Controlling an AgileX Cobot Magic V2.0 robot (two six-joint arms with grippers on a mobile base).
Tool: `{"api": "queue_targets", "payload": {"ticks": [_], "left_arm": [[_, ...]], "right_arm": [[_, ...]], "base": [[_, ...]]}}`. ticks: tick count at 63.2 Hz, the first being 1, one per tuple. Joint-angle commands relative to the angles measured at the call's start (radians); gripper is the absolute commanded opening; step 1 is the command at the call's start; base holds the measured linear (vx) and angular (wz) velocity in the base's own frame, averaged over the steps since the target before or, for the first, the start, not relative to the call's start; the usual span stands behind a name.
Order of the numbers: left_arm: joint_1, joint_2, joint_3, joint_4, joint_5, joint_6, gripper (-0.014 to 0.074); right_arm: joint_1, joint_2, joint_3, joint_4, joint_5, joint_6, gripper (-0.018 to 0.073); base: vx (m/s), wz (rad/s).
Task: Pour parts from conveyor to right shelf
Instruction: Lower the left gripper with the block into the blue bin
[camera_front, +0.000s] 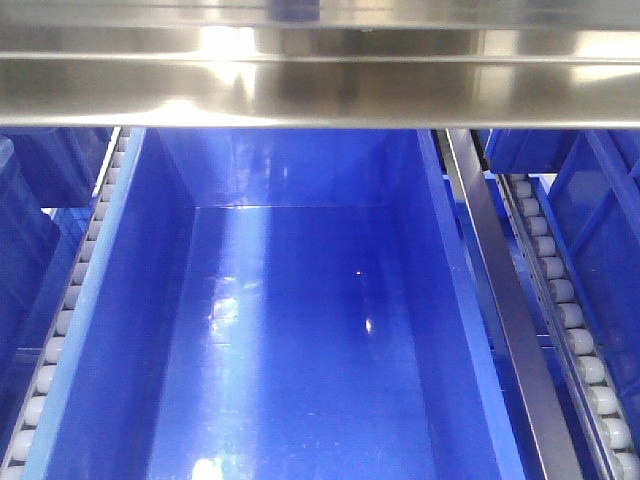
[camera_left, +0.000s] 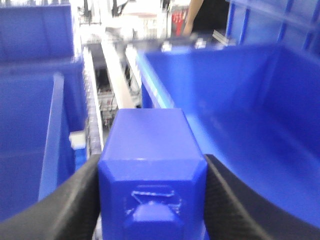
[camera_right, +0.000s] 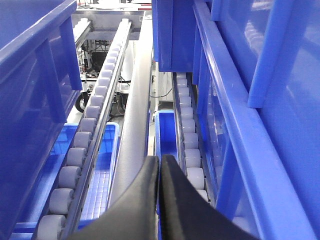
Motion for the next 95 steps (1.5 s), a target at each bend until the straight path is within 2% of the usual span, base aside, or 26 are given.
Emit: {"api": "queue_targets", "payload": {"ticks": [1, 9, 16, 21, 26, 29, 37, 46, 68, 73, 81, 88, 95], "left_arm": [[0.000, 0.105, -0.048, -0.037, -0.119, 0.002, 0.0000], [0.000, 0.263, -0.107, -0.177, -0.184, 0.115, 0.0004], [-0.008, 0.389, -0.171, -0.346, -0.243, 0.242, 0.0007], [-0.052, 0.468, -0.219, -0.467, -0.240, 0.355, 0.0011], [-0.115, 0.546, -0.264, -0.513, -0.227, 0.450, 0.0015], [-0.152, 0.588, -0.280, -0.514, -0.226, 0.472, 0.0021], [-0.218, 0.707, -0.310, -0.504, -0.237, 0.473, 0.0036], [-0.257, 0.863, -0.381, -0.502, -0.220, 0.498, 0.0057], [-0.260, 1.268, -0.631, -0.478, -0.133, 0.496, 0.0076], [-0.260, 1.357, -0.694, -0.478, -0.088, 0.496, 0.0079], [-0.260, 1.478, -0.805, -0.471, 0.044, 0.493, 0.0102], [-0.260, 1.561, -0.883, -0.408, 0.144, 0.474, 0.0139], [-0.260, 1.632, -0.952, -0.292, 0.225, 0.387, 0.0197]], "right_arm": [[0.002, -0.010, 0.015, -0.008, -0.095, -0.016, -0.0009], [0.002, -0.010, 0.015, -0.008, -0.095, -0.016, -0.0009], [0.002, -0.010, 0.015, -0.008, -0.095, -0.016, -0.0009], [0.002, -0.010, 0.015, -0.008, -0.095, -0.016, -0.0009], [0.002, -0.010, 0.015, -0.008, -0.095, -0.016, -0.0009], [0.002, -0.010, 0.015, -0.008, -0.095, -0.016, -0.0009], [0.002, -0.010, 0.015, -0.008, -0.095, -0.016, -0.0009], [0.002, -0.010, 0.015, -0.008, -0.098, -0.016, -0.0009], [0.002, -0.010, 0.015, -0.008, -0.098, -0.016, -0.0009], [0.002, -0.010, 0.015, -0.008, -0.098, -0.016, -0.0009], [0.002, -0.010, 0.015, -0.008, -0.098, -0.016, -0.0009], [0.002, -0.010, 0.015, -0.008, -0.098, -0.016, -0.0009], [0.002, -0.010, 0.015, -0.008, -0.098, -0.016, -0.0009]], "base": [[0.00, 0.00], [0.00, 0.00], [0.00, 0.00], [0.00, 0.00], [0.00, 0.00], [0.00, 0.00], [0.00, 0.00], [0.00, 0.00], [0.00, 0.00], [0.00, 0.00], [0.00, 0.00], [0.00, 0.00], [0.00, 0.00]]}}
